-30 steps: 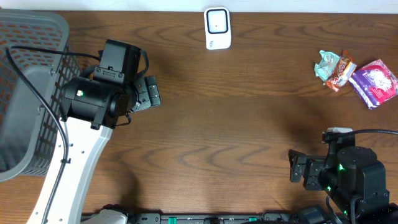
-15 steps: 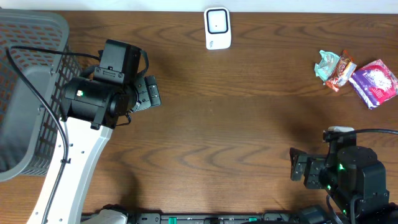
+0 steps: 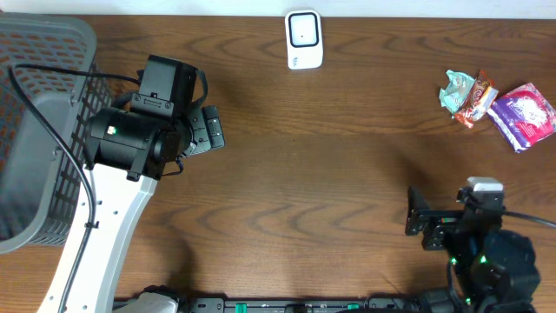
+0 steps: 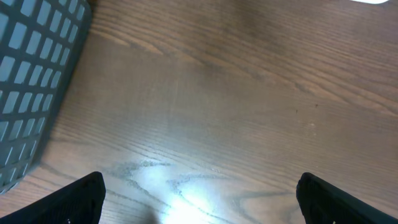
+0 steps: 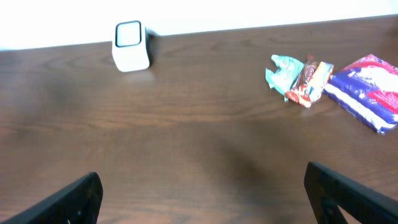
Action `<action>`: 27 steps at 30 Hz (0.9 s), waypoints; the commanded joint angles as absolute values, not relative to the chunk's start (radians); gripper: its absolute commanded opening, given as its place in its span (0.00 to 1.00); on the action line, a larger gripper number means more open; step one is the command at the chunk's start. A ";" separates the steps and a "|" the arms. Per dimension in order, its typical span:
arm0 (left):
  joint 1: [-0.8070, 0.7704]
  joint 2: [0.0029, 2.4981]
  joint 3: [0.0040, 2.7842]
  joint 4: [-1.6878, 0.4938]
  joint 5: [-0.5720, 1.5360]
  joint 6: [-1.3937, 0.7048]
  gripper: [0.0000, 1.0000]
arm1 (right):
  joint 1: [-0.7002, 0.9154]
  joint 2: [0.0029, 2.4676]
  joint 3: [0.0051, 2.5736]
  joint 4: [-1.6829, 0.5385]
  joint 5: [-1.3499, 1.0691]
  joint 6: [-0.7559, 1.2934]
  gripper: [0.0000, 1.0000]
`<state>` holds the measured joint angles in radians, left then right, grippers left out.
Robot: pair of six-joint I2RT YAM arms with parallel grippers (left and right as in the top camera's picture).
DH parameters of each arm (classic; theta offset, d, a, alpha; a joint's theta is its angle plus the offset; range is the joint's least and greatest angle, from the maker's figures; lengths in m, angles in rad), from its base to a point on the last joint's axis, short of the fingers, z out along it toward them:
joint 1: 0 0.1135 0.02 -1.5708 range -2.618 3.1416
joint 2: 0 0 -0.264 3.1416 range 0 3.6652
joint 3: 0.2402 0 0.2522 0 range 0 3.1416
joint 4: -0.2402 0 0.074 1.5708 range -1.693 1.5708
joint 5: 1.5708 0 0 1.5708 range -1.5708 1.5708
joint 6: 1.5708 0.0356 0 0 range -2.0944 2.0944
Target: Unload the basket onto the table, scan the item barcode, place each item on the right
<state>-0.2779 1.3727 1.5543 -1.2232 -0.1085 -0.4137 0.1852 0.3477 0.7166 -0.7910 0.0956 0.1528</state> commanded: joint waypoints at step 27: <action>-0.278 1.373 1.554 -1.223 -0.121 -0.404 0.98 | 0.104 0.005 0.074 -0.179 -0.107 -0.005 0.99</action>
